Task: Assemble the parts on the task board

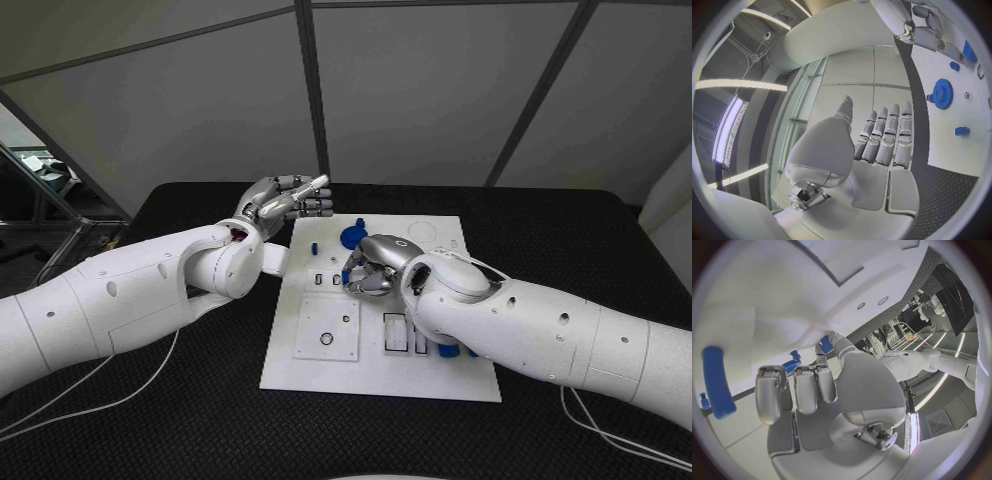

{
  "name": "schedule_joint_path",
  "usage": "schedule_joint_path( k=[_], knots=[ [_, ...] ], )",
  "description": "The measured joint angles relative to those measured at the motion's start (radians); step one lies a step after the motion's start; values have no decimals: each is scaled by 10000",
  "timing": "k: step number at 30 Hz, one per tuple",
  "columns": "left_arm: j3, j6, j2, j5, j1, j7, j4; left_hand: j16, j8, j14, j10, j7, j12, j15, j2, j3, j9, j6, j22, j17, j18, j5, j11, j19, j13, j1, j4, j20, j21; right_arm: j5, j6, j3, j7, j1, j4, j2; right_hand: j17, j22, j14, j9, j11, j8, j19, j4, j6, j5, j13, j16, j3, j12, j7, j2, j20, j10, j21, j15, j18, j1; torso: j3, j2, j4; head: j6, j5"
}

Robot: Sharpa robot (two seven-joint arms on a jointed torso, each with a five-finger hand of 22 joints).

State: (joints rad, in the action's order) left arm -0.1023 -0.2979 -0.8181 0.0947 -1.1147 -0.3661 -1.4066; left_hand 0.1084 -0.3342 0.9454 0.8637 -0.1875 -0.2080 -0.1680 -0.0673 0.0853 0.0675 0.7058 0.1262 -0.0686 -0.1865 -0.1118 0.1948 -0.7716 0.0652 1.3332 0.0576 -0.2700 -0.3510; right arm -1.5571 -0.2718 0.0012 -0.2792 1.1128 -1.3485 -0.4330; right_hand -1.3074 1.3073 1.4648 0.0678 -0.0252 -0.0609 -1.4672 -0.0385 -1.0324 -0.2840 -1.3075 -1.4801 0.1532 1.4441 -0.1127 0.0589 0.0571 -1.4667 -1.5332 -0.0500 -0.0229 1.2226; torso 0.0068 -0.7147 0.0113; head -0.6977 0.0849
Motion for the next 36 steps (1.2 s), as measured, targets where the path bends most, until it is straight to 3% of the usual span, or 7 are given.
schedule_joint_path(
  k=[9, 16, 23, 26, 29, 34, 36],
  knots=[
    [0, 16, 0, 0, 0, 15, 7, 0, 0, 0, 0, 0, 0, 0, 0, 0, 0, 0, 1, 0, 1, 0, 0, 0, 0, 0, 0, 0, 0, -5, -121, -14, -31, -17, 6, -8, 0, 0, 0, -17, -166, 0, 34, 405, 1026, 713, 0, 46, -480, -415, -155, 527, 109, 94, 14, 74, 0, -380, 0, -1, 0, -3, -6],
    [0, 35, -9, -1, 0, 31, 15, -39, 0, 0, 37, 0, 38, 0, 0, 0, 0, 0, -7, 0, 0, 0, 37, 0, 0, 0, 0, 0, 0, 35, -692, -16, 69, -35, -128, -134, 0, 0, 20, -53, -337, 0, 2, 1585, 2340, 720, 0, 89, -688, -908, -303, 1227, 251, 343, 44, 199, 1, 283, 5, 4, 0, 15, -9],
    [1, 93, -68, 43, 0, 144, 60, 164, 42, 597, 349, -31, 74, 149, -84, 100, 0, 109, -4, -105, 1, 0, -56, -346, 8, -84, -155, 87, -132, 221, -1495, -12, 513, -75, -813, -716, 0, 0, 19, -46, -337, 0, 0, 2371, 2257, 720, 0, 88, -815, -930, -309, 1276, 253, 343, 45, 199, 1, 911, 12, 19, 1, 46, 17],
    [2, 189, -162, 247, 1, 314, 46, 474, -41, 1404, 1121, -66, -244, 405, -165, 152, 38, 552, 64, -260, 1, -82, -261, -924, 127, -66, -206, 307, -421, 486, -1634, 43, 930, -78, -1371, -1303, 0, 0, 20, 23, -300, -115, 0, 2425, 1670, 720, 0, 143, -757, -930, -265, 1097, 253, 379, 172, 199, 1, 1165, 12, 37, 7, 76, 24],
    [2, 377, -278, 710, 1, 653, -7, 981, -274, 2573, 2024, 2, -562, 831, -269, 136, 119, 1244, 261, -561, 2, -514, -613, -1840, 243, -51, -224, 708, -930, 1014, -1539, 284, 1403, -42, -1846, -1922, 0, 0, 20, 77, -191, -255, 0, 2311, 1253, 720, 0, 247, -619, -1138, -184, 889, 253, 488, 403, 199, 0, 1372, 12, 67, 17, 113, 36],
    [1, 944, -452, 1863, 3, 1584, -174, 2367, -511, 4915, 3763, 659, -1180, 1700, -389, 99, 354, 2431, 800, -1529, 2, -819, -1389, -3690, 600, -49, -261, 1542, -2125, 2206, -961, 453, 1992, 317, -2377, -2787, 204, 0, 16, 106, -105, -347, 20, 2203, 811, 720, 228, 420, -522, -1475, -78, 796, 234, 683, 736, 195, 1, 1465, 13, 156, 35, 107, 74],
    [0, 1221, -501, 2446, 3, 2062, -251, 3941, -520, 5180, 4377, 876, -1572, 1936, -425, 210, 493, 2727, 1141, -2898, 2, -819, -1701, -4334, 977, -207, -150, 1894, -2763, 2706, -719, 493, 2151, 470, -2512, -3081, 243, 0, -16, 106, -105, -347, 36, 2158, 773, 723, 279, 434, -559, -1484, -65, 767, 209, 683, 743, 156, -111, 1451, 24, 206, 45, 87, 98]
  ],
)
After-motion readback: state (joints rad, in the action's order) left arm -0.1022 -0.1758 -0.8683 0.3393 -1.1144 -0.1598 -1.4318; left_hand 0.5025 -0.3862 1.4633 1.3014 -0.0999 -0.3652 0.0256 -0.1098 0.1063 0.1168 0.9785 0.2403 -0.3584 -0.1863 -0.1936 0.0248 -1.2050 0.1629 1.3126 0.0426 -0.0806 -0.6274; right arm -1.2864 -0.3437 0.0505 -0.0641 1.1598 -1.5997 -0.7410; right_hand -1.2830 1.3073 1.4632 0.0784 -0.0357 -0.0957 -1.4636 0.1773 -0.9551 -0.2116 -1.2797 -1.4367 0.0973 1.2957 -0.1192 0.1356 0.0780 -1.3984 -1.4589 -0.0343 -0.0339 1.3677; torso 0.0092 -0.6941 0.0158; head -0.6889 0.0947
